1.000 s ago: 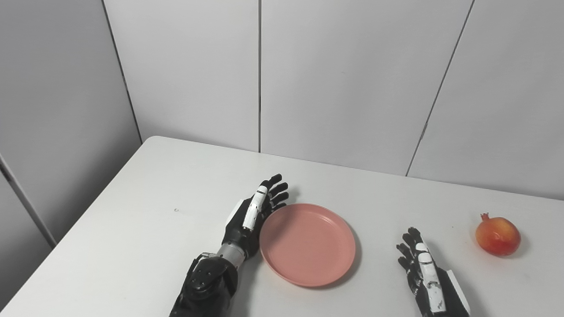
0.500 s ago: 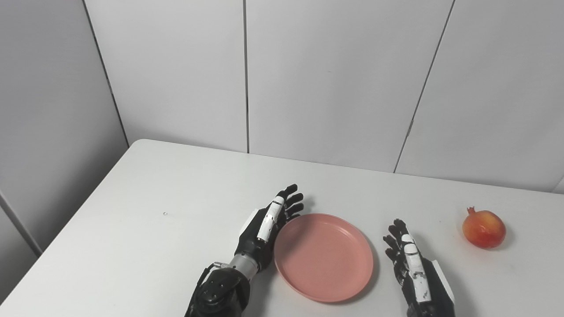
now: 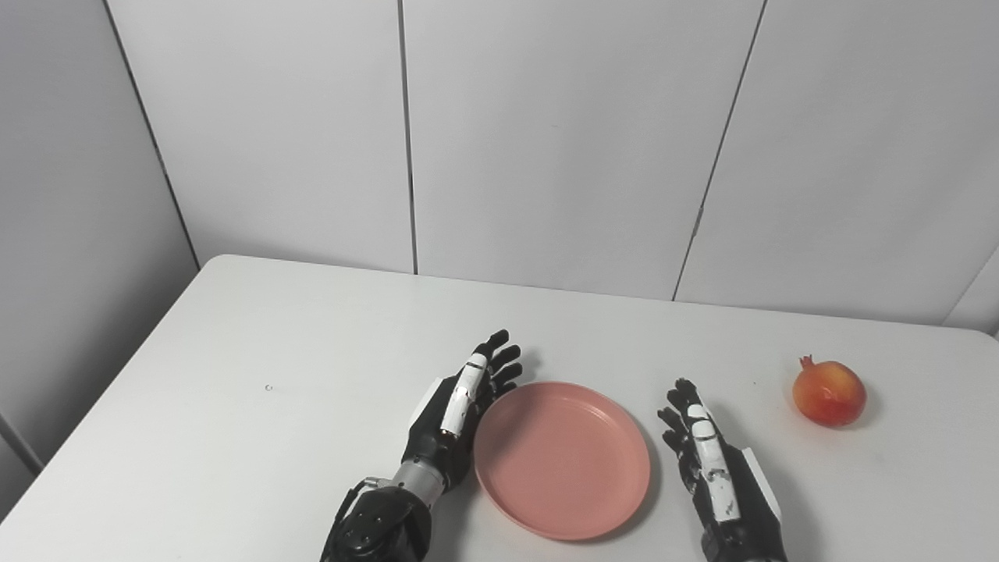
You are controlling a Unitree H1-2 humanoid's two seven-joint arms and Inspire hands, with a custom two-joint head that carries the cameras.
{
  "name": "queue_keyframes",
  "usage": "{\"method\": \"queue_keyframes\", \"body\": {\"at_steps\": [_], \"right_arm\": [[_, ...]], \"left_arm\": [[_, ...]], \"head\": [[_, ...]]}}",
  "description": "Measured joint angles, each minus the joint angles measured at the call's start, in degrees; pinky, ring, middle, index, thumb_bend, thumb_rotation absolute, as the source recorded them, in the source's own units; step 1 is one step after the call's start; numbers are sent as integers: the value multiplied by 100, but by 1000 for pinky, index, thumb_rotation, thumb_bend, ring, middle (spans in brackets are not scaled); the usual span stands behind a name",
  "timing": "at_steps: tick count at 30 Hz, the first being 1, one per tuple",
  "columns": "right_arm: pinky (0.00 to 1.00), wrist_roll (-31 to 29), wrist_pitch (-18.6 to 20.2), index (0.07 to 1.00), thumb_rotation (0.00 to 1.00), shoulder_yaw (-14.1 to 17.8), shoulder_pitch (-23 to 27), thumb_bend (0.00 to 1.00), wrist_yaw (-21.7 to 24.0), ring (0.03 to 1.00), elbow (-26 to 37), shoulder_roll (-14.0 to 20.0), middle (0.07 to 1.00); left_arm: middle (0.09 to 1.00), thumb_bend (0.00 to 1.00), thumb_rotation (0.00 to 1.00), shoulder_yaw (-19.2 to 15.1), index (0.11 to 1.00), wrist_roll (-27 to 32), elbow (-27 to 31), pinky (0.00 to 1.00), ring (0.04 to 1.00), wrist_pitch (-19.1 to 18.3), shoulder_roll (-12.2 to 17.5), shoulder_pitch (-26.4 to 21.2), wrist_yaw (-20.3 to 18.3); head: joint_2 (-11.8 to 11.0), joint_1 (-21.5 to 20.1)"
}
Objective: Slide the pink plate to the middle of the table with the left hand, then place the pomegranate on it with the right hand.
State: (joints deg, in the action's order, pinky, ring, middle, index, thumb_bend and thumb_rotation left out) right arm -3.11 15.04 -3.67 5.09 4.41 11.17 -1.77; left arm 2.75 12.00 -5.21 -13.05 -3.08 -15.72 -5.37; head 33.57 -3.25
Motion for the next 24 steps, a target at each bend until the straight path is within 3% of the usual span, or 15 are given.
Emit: {"method": "queue_keyframes", "body": {"at_steps": [17, 24], "right_arm": [[927, 667, -1, 937, 1000, -24, 282, 268, -239, 930, 435, 115, 941], [887, 1156, 0, 893, 1000, 29, 642, 324, -323, 895, 719, 312, 898]], "left_arm": [[942, 404, 1000, -109, 930, 32, 8, 954, 934, 79, 45, 54, -122], [937, 411, 1000, -226, 920, 58, -13, 946, 931, 96, 55, 63, -240]], "head": [[-70, -932], [-193, -1300]]}}
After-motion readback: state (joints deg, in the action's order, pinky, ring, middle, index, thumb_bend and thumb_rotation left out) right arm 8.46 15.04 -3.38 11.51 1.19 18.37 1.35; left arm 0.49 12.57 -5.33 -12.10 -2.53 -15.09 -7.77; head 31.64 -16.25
